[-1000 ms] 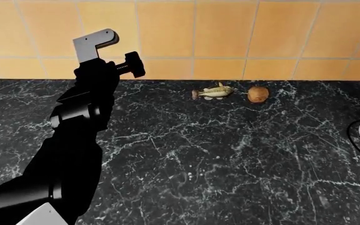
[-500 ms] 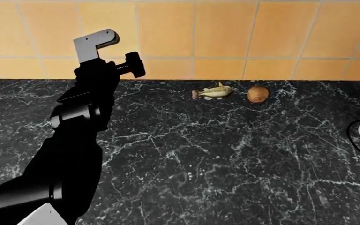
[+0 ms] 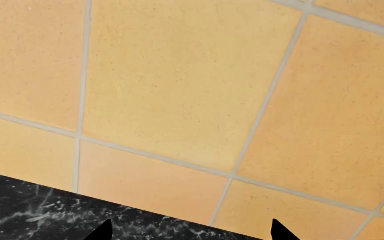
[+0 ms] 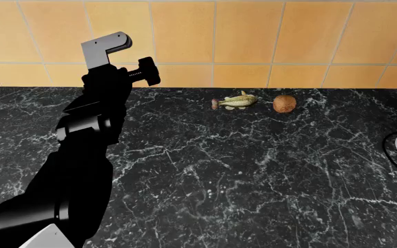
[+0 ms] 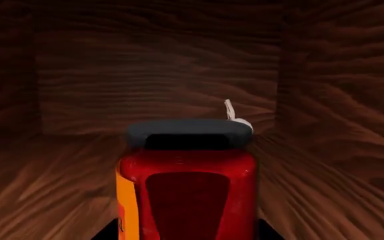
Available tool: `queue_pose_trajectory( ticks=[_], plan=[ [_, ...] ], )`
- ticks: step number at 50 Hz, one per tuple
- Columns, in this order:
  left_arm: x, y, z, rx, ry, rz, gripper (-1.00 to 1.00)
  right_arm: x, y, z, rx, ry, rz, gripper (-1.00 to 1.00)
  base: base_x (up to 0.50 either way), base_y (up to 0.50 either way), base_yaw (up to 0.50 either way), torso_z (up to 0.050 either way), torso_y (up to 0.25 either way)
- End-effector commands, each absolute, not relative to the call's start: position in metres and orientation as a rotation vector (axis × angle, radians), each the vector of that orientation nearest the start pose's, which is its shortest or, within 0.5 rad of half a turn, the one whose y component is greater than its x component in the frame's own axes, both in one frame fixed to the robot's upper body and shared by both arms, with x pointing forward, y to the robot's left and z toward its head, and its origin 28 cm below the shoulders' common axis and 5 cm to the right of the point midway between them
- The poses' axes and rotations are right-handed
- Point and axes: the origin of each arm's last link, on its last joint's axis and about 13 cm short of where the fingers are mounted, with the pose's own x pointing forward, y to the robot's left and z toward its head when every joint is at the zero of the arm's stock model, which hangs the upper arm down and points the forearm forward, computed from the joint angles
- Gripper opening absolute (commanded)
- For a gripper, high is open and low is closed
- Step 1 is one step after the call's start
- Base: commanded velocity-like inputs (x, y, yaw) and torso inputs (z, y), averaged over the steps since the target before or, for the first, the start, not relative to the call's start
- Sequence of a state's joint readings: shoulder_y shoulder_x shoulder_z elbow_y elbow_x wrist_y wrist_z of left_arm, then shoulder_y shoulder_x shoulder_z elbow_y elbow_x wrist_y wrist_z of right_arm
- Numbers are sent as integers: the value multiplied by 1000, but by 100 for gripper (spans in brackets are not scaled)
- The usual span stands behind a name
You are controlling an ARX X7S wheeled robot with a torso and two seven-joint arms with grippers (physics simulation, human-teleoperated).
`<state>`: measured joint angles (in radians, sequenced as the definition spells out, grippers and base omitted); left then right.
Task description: Pick the salsa and boxed food from the counter and place them in the cabinets closest to them.
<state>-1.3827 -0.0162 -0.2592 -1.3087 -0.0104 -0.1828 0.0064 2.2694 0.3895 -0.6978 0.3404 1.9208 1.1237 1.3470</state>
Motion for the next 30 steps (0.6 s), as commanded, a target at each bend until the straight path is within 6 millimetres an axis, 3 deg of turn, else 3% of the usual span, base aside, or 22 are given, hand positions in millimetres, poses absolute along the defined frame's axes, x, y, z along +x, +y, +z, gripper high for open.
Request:
queue_pose_trajectory(
  ticks=[1,30],
  plan=[
    [434,214,204,-263,105,43,100,182,-59,531,-83,-190,-54,100,0,0,0,0,0],
    [434,214,203,-261,105,39,100,146,-53,547,-117,-369,-64,100,0,0,0,0,0]
  ],
)
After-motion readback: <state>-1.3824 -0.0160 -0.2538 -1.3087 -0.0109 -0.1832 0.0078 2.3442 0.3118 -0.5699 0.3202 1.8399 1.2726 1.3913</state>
